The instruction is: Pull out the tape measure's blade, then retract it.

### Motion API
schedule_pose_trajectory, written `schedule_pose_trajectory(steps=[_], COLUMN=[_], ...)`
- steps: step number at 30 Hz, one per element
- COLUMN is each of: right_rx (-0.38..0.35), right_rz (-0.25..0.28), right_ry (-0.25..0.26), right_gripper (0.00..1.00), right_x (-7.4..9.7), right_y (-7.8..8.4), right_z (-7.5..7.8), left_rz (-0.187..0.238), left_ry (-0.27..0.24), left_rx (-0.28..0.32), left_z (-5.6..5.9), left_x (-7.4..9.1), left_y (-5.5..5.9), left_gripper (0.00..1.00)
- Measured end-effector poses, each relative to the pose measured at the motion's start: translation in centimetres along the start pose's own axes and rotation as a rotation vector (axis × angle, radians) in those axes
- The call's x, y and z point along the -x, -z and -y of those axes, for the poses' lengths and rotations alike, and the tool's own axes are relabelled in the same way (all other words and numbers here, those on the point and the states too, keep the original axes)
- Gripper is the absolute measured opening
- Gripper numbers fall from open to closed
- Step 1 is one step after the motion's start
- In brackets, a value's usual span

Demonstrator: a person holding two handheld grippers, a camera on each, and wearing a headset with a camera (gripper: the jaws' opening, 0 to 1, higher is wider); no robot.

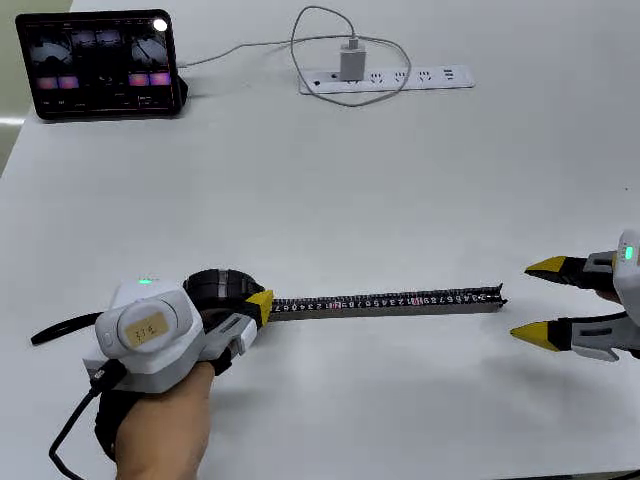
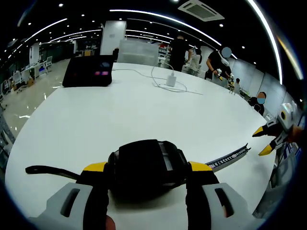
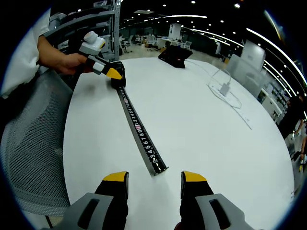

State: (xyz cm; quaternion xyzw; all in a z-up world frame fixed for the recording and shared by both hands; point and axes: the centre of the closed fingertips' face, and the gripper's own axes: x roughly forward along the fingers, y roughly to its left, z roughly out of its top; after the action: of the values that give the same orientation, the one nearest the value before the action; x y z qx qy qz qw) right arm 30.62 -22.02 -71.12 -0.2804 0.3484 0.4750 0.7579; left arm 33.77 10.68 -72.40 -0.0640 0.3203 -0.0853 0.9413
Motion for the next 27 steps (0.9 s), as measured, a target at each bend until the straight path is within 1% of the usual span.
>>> schedule_pose_trajectory(steps=[6, 7, 8, 12, 15, 18, 24, 27], right_rx=[0.068, 0.077, 0.083, 0.111, 0.124, 0.13, 0.15, 0.163], right_rz=[-0.046, -0.056, -0.058, -0.087, -0.106, -0.118, -0.151, -0.158], right_ry=[-0.03, -0.047, -0.05, -0.09, -0.114, -0.137, -0.176, -0.188], right_gripper=[0.36, 0.35, 0.34, 0.31, 0.28, 0.23, 0.21, 0.19], right_x=[-0.8, -1.1, -1.2, -2.0, -2.4, -2.8, -3.5, -3.7], right_y=[0.0, 0.0, 0.0, 0.2, 0.5, 0.6, 1.2, 1.3], right_z=[0.7, 0.6, 0.7, 0.6, 0.7, 0.7, 0.4, 0.3], left_rz=[-0.004, -0.004, -0.004, -0.008, -0.009, -0.012, -0.017, -0.018], left_ry=[0.0, 0.001, 0.001, 0.004, 0.004, 0.006, 0.006, 0.005], left_rx=[0.001, 0.001, 0.001, 0.003, 0.005, 0.006, 0.006, 0.005], left_z=[0.0, 0.0, 0.0, 0.0, 0.0, 0.0, 0.0, 0.0], left_x=[-0.1, -0.1, -0.1, -0.1, -0.2, -0.2, -0.3, -0.3], left_y=[0.0, 0.0, 0.0, 0.1, 0.1, 0.1, 0.2, 0.2], left_gripper=[0.61, 0.61, 0.61, 0.61, 0.61, 0.62, 0.62, 0.62])
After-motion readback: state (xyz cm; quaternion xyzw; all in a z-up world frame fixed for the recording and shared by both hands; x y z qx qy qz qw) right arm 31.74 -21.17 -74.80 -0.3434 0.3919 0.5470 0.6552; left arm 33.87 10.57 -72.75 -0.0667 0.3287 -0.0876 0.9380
